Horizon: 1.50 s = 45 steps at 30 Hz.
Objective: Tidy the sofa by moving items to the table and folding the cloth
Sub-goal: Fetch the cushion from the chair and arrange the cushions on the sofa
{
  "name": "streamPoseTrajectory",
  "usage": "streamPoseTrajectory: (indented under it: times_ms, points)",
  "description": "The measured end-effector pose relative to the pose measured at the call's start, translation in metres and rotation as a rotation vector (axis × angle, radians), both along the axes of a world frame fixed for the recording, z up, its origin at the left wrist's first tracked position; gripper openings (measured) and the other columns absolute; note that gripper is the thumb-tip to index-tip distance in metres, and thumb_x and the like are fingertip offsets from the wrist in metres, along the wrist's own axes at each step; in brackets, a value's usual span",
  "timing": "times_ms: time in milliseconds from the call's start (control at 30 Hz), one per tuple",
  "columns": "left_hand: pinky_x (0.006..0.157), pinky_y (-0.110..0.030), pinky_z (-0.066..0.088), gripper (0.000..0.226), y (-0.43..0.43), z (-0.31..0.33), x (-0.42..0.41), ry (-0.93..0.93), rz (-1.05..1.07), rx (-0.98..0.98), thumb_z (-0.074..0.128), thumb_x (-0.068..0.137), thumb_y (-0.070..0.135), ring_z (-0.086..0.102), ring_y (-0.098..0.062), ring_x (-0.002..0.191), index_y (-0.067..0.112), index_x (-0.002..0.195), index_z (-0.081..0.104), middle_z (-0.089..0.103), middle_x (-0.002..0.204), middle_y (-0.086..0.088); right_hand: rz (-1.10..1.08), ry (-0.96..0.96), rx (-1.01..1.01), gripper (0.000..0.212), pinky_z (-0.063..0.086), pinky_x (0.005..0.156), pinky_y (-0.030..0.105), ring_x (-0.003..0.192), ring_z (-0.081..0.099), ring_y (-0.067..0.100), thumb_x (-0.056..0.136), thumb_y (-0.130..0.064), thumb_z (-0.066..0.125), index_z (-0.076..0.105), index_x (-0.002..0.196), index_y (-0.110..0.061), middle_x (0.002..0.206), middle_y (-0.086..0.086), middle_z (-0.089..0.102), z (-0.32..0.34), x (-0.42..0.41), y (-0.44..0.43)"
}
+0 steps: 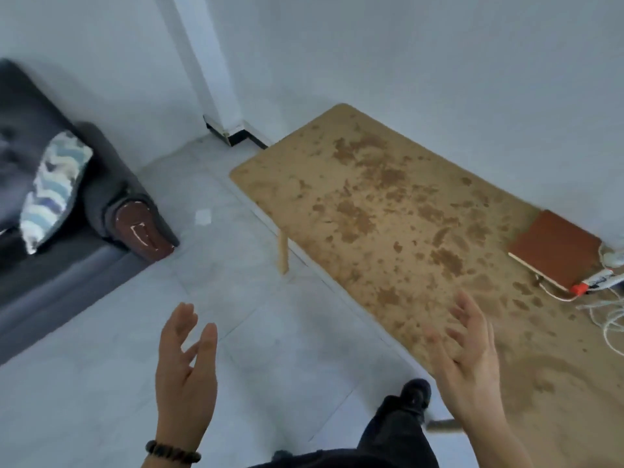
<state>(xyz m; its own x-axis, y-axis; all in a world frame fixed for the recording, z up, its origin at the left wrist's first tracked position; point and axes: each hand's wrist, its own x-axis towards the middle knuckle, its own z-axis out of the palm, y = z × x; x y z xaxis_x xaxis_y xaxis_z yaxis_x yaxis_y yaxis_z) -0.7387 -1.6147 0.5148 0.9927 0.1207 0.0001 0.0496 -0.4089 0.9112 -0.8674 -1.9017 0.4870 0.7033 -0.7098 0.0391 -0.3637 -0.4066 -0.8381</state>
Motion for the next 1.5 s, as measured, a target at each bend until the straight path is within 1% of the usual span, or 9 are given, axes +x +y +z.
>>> streamPoseTrajectory:
  times_ms: [100, 200, 467, 733, 900, 1033, 1233, 1333, 1500]
  points:
    - [0.094, -0.030, 0.042, 0.044, 0.081, -0.005, -0.006, 0.025, 0.188, -0.040, 0.054, 0.096, 0.020, 0.052, -0.011, 0.123, 0.020, 0.139, 0.043, 0.052, 0.135, 0.008, 0.144, 0.103, 0.029, 0.079, 0.050, 0.093, 0.043, 0.116, 0.055, 0.019, 0.083, -0.066, 0.055, 0.032, 0.148, -0.030, 0.131, -0.011, 0.043, 0.009, 0.031, 0.065]
    - [0.095, -0.031, 0.043, 0.043, 0.144, -0.010, -0.010, 0.054, 0.334, -0.081, 0.055, 0.096, 0.019, 0.053, -0.009, 0.121, 0.022, 0.137, 0.044, 0.054, 0.134, 0.009, 0.271, 0.140, 0.044, 0.077, 0.046, 0.091, 0.035, 0.116, 0.052, 0.015, 0.082, -0.054, 0.060, 0.032, 0.149, -0.028, 0.132, -0.013, 0.041, 0.015, 0.065, 0.115]
    - [0.089, -0.023, 0.042, 0.043, 0.232, -0.026, 0.049, 0.065, 0.532, -0.053, 0.055, 0.096, 0.019, 0.053, -0.006, 0.120, 0.021, 0.137, 0.044, 0.055, 0.133, 0.010, 0.506, 0.134, 0.048, 0.071, 0.046, 0.098, 0.033, 0.120, 0.048, 0.003, 0.084, -0.047, 0.061, 0.033, 0.147, -0.031, 0.132, -0.017, 0.042, -0.010, 0.191, 0.205]
    - [0.087, -0.020, 0.043, 0.040, 0.297, -0.025, 0.209, 0.085, 0.610, 0.047, 0.055, 0.095, 0.021, 0.052, 0.006, 0.116, 0.033, 0.132, 0.044, 0.056, 0.131, 0.014, 0.622, 0.134, 0.141, 0.069, 0.049, 0.101, 0.041, 0.120, 0.051, 0.015, 0.086, -0.044, 0.062, 0.033, 0.147, -0.032, 0.137, -0.011, 0.041, -0.040, 0.406, 0.295]
    - [0.090, -0.026, 0.042, 0.041, 0.335, 0.004, 0.296, 0.062, 0.694, 0.114, 0.053, 0.096, 0.020, 0.053, -0.006, 0.116, 0.023, 0.136, 0.044, 0.054, 0.128, 0.012, 0.796, 0.097, 0.088, 0.068, 0.048, 0.100, 0.034, 0.122, 0.051, 0.013, 0.087, -0.046, 0.060, 0.033, 0.147, -0.029, 0.140, -0.011, 0.041, -0.018, 0.535, 0.343]
    - [0.087, -0.020, 0.042, 0.039, 0.358, 0.009, 0.350, 0.053, 0.805, 0.069, 0.053, 0.096, 0.021, 0.053, -0.006, 0.116, 0.026, 0.134, 0.044, 0.055, 0.126, 0.012, 0.887, 0.109, 0.031, 0.068, 0.048, 0.101, 0.035, 0.125, 0.050, 0.012, 0.087, -0.048, 0.058, 0.034, 0.147, -0.027, 0.146, -0.007, 0.041, -0.009, 0.617, 0.375]
    - [0.091, -0.027, 0.043, 0.043, 0.396, -0.021, 0.442, 0.114, 0.853, 0.008, 0.054, 0.096, 0.020, 0.054, -0.007, 0.119, 0.024, 0.137, 0.043, 0.055, 0.130, 0.012, 0.942, 0.134, -0.034, 0.067, 0.047, 0.101, 0.031, 0.125, 0.049, 0.010, 0.087, -0.047, 0.058, 0.035, 0.146, -0.026, 0.145, -0.009, 0.041, -0.025, 0.728, 0.427]
    - [0.091, -0.026, 0.043, 0.042, 0.425, -0.037, 0.505, 0.123, 0.861, -0.035, 0.053, 0.096, 0.019, 0.053, -0.007, 0.120, 0.024, 0.137, 0.044, 0.054, 0.131, 0.011, 0.943, 0.146, -0.068, 0.065, 0.046, 0.100, 0.031, 0.124, 0.049, 0.009, 0.088, -0.047, 0.058, 0.034, 0.145, -0.028, 0.140, -0.015, 0.040, -0.031, 0.792, 0.456]
    - [0.090, -0.022, 0.043, 0.036, 0.478, -0.043, 0.635, 0.124, 0.813, -0.080, 0.053, 0.097, 0.016, 0.054, -0.010, 0.119, 0.029, 0.130, 0.044, 0.054, 0.128, 0.008, 0.914, 0.147, -0.092, 0.067, 0.047, 0.098, 0.033, 0.122, 0.051, 0.014, 0.086, -0.048, 0.058, 0.034, 0.145, -0.028, 0.144, -0.006, 0.043, -0.018, 0.909, 0.504]
